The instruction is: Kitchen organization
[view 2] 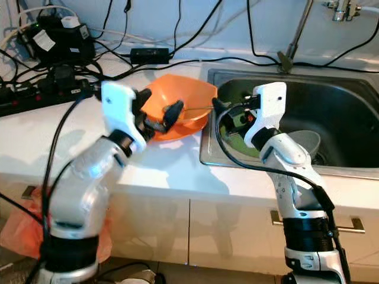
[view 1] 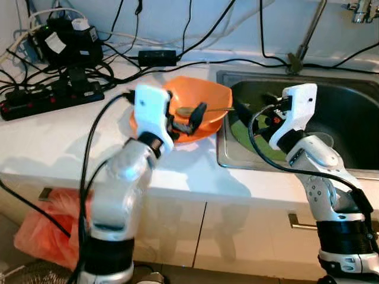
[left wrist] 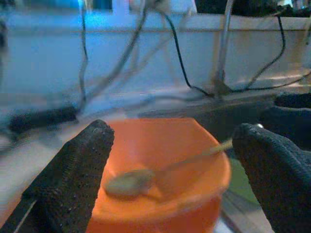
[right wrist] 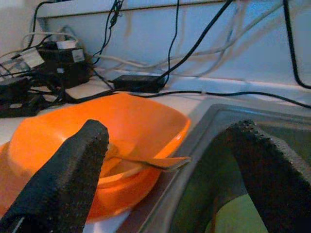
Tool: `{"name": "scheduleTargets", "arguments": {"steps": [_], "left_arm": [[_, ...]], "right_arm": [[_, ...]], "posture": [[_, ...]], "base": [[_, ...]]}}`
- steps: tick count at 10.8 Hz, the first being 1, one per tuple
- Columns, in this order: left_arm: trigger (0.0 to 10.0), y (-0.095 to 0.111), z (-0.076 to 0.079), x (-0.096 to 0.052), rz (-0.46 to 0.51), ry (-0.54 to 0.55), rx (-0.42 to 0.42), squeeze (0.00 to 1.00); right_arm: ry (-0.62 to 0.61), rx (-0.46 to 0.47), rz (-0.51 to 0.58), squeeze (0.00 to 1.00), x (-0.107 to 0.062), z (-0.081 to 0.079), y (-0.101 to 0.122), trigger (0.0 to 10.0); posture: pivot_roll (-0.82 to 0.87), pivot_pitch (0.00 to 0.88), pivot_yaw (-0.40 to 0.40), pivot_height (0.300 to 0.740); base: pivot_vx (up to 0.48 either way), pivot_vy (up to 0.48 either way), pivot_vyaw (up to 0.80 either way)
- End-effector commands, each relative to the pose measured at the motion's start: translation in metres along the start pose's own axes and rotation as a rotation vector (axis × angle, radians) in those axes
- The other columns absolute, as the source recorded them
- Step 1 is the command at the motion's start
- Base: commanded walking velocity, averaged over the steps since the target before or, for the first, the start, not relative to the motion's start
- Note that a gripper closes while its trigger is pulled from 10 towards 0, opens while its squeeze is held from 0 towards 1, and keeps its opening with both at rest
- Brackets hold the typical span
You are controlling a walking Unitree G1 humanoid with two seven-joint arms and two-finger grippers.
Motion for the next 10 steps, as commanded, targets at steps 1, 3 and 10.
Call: {"name": "scheduleTargets", "arguments": {"steps": [1,3,10], "left_arm": [[10.0,0.006,0.003,0.001,0.046,0.010,0.058,0.00],[10.0,0.001,0.003,0.005,0.062,0.070,0.040,0.00],[10.0,-0.005,-0.017,0.016,0.085,0.180,-0.001,0.00]], "right_arm": [[-0.044,-0.015,0.040,0.00,-0.003,0.004,0.008,10.0],[-0.153,-0.010,0.042,0.00,-0.011,0.009,0.003,10.0],[-0.171,-0.004,0.011,0.00,-0.014,0.006,-0.007,10.0]], "posture": [[0.10,0.000,0.015,0.740],[0.09,0.000,0.015,0.740],[0.09,0.000,0.013,0.740]], "base": [[0.000,0.000,0.00],[0.000,0.000,0.00],[0.000,-0.381,0.00]]}}
Point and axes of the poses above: a point about 5 cm out from each wrist's last joint towards the gripper, its own x axis pointing out of the wrist towards the gripper, its own y axis along the axis of the wrist's last joint, z = x × y, the point moved 2 cm from there along x, pointing out of the wrist towards the gripper, and after that the axes turned 4 degrees about -x, right-handed, at the moved point
